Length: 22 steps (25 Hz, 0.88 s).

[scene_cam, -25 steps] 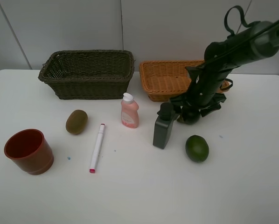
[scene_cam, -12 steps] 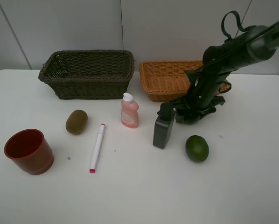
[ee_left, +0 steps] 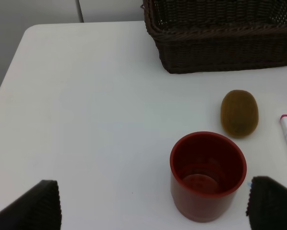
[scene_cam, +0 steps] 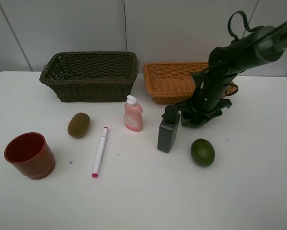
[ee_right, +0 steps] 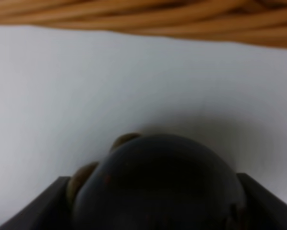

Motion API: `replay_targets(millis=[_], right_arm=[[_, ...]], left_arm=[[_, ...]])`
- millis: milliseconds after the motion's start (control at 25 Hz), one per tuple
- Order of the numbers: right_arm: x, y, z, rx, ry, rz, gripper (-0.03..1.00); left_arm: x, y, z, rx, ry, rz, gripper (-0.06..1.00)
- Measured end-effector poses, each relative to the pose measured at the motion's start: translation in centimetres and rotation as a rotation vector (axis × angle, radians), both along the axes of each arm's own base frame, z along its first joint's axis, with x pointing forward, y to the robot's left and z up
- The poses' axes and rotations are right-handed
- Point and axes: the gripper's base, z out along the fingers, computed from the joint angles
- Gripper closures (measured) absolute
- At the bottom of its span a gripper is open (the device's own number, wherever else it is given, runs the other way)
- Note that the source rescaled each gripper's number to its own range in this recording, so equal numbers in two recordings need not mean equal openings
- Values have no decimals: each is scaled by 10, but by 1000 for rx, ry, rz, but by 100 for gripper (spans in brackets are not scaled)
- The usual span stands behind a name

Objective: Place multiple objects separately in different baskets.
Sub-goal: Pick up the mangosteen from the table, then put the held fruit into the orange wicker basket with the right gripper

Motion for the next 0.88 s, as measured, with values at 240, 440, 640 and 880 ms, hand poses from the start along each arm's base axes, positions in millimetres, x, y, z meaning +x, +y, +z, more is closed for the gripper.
replay_targets(millis=[240, 440, 640, 880], right_arm=[[-7, -3, 32, -1, -10, -5, 47], [-16, -6, 88, 41, -122, -10, 47], [-13, -6, 139, 65, -220, -11, 47], [14, 1, 187, 81, -340, -10, 47]], left_arm=[[0, 0, 0, 0, 0, 0, -6], [0, 0, 0, 0, 0, 0, -6], [0, 0, 0, 0, 0, 0, -6], [0, 0, 0, 0, 0, 0, -6]])
